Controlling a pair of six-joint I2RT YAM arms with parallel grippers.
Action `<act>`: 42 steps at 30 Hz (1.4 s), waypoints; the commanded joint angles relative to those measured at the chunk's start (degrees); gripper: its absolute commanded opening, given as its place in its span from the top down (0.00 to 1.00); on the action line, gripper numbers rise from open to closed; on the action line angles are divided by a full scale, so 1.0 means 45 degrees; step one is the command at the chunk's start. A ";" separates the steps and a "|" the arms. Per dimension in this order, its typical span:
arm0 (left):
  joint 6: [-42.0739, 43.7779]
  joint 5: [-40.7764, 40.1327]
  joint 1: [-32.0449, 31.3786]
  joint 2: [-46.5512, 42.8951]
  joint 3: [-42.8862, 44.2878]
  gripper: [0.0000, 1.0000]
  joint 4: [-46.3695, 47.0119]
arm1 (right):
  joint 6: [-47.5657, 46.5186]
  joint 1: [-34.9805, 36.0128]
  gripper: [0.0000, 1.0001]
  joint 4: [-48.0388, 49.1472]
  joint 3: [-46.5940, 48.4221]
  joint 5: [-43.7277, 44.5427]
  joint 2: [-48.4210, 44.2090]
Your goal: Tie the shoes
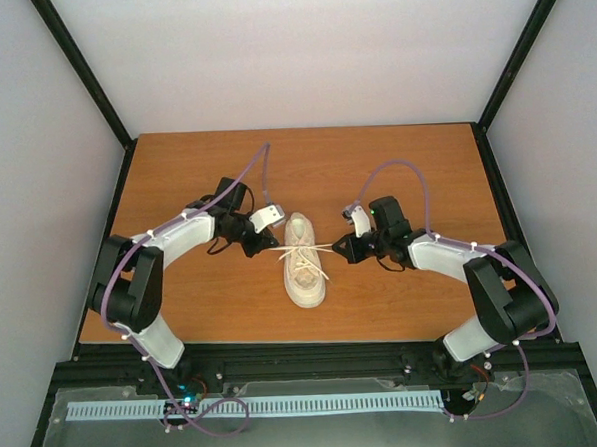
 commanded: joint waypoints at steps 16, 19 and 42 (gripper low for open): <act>-0.0085 -0.0970 0.0641 0.1392 0.0345 0.99 -0.0778 | 0.0531 -0.1253 0.97 -0.0095 -0.0849 0.0497 0.0869; -0.0144 -0.0921 0.0641 0.1585 0.0432 0.99 -0.0768 | 0.0640 -0.1271 0.97 -0.0053 -0.0906 0.0522 0.1163; -0.0042 -0.0058 0.0660 0.1653 0.0574 0.99 -0.0895 | 0.0254 -0.1292 0.97 -0.1597 0.0749 -0.0844 0.0402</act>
